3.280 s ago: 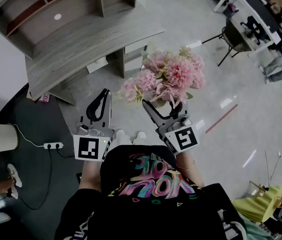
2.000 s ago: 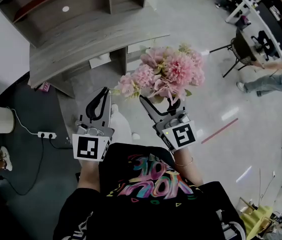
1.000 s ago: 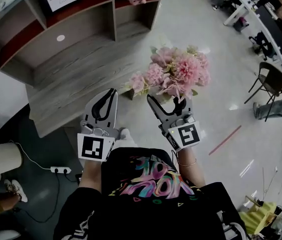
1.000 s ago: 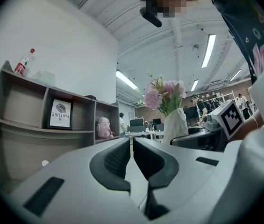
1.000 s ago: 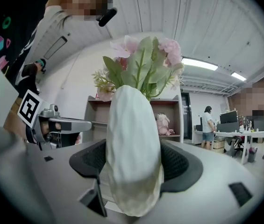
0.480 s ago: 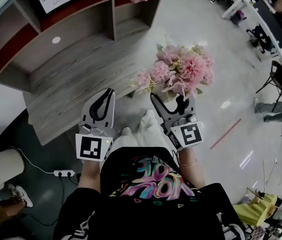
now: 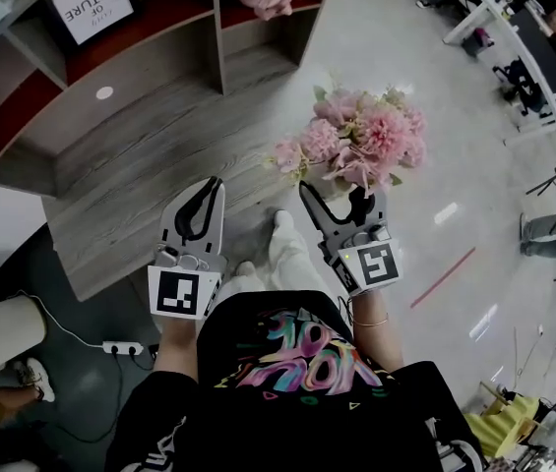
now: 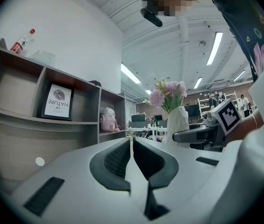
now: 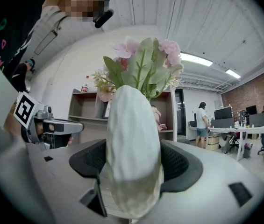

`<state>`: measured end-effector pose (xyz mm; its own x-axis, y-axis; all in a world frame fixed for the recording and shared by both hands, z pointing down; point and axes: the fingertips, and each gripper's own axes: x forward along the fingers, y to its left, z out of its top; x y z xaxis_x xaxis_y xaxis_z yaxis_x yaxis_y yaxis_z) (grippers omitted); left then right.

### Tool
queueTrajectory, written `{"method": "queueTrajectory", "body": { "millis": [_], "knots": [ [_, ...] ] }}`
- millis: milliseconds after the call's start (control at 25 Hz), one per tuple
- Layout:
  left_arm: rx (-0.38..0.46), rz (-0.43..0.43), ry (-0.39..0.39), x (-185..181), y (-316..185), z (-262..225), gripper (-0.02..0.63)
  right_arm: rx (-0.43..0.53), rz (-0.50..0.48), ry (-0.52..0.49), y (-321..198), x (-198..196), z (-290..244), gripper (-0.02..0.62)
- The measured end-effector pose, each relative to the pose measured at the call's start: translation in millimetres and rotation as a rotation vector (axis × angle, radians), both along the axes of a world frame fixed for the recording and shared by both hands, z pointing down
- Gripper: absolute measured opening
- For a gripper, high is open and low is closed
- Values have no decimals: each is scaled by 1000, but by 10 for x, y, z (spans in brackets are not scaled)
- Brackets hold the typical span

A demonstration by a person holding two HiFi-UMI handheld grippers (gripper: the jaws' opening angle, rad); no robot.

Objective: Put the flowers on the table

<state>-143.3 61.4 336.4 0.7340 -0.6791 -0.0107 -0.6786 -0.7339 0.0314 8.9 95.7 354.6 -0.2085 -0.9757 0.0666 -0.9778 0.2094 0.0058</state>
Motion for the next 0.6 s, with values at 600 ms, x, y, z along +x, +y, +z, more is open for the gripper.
{"method": "queueTrajectory", "body": {
  "millis": [600],
  "knots": [
    [37,-185,10,830,-956,-212,37,59,-234,-10,-1225,678,-162,365]
  ]
}}
